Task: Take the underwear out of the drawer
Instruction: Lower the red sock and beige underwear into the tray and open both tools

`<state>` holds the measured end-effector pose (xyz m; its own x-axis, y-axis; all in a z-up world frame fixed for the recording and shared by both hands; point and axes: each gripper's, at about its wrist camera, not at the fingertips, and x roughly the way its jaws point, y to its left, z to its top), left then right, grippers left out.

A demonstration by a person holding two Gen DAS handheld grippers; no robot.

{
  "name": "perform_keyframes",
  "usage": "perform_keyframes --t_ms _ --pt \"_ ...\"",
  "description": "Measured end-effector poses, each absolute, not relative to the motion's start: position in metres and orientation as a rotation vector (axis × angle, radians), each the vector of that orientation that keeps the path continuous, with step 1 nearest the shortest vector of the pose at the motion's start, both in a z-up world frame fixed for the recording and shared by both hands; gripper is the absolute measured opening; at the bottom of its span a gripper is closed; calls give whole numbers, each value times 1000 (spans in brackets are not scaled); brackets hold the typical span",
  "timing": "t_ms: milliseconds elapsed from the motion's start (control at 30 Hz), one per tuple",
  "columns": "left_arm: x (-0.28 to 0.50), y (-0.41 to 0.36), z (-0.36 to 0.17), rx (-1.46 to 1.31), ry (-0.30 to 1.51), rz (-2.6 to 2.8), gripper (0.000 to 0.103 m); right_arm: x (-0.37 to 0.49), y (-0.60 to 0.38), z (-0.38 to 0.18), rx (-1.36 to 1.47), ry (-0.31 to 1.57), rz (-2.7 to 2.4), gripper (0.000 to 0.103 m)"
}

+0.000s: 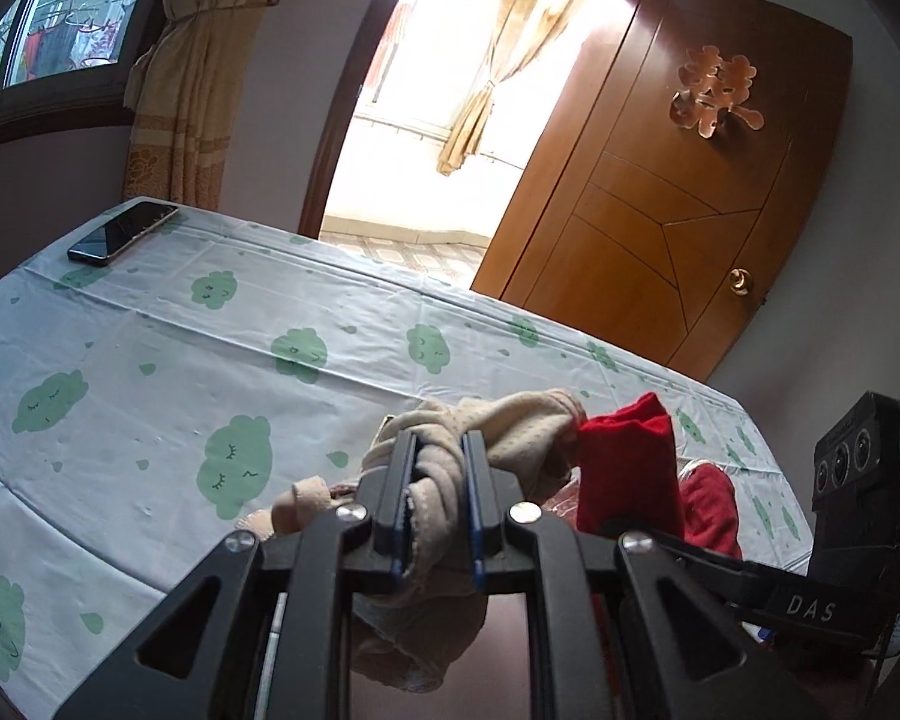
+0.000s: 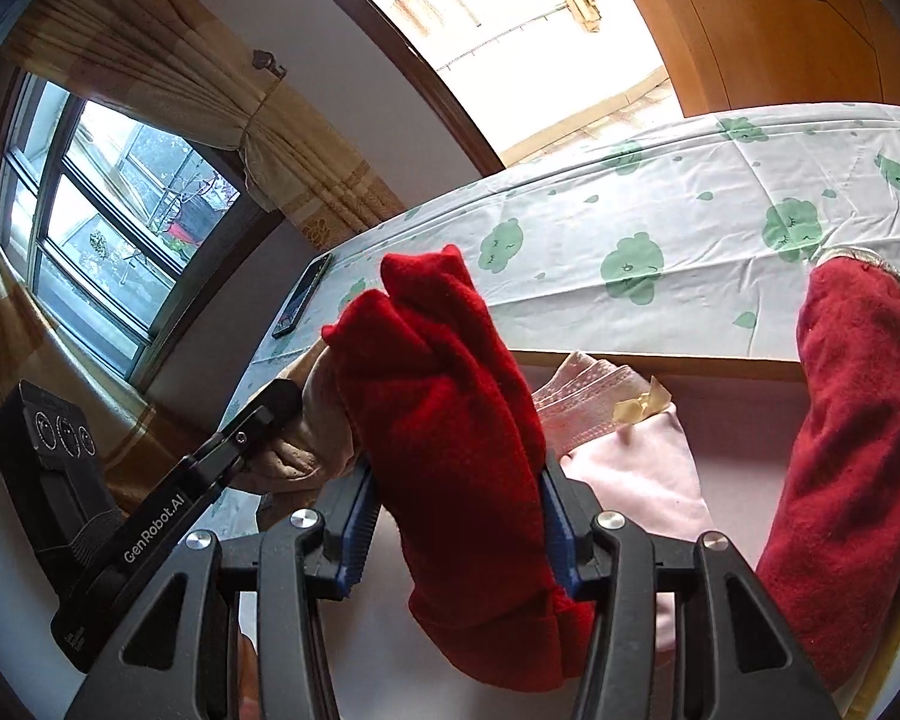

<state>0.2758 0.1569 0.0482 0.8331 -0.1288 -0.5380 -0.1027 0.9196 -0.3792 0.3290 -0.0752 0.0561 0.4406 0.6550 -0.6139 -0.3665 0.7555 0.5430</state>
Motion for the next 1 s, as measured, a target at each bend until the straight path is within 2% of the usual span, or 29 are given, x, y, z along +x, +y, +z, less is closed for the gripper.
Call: perform_keyframes --t_ms 200,267,300,667,867,1000 --pt "288 151 38 -419 630 -4 14 339 -74 49 346 937 628 55" --pt "286 151 38 -426 628 8 19 339 -73 46 318 956 618 70" --pt "286 150 38 -429 630 6 21 338 -74 45 308 959 618 74" --pt "248 135 56 -332 569 3 27 302 -110 67 305 879 625 77" --pt "219 126 65 -312 531 -39 37 259 -122 84 288 841 727 78" --pt "192 119 68 -282 510 -81 39 215 -132 95 245 794 805 79"
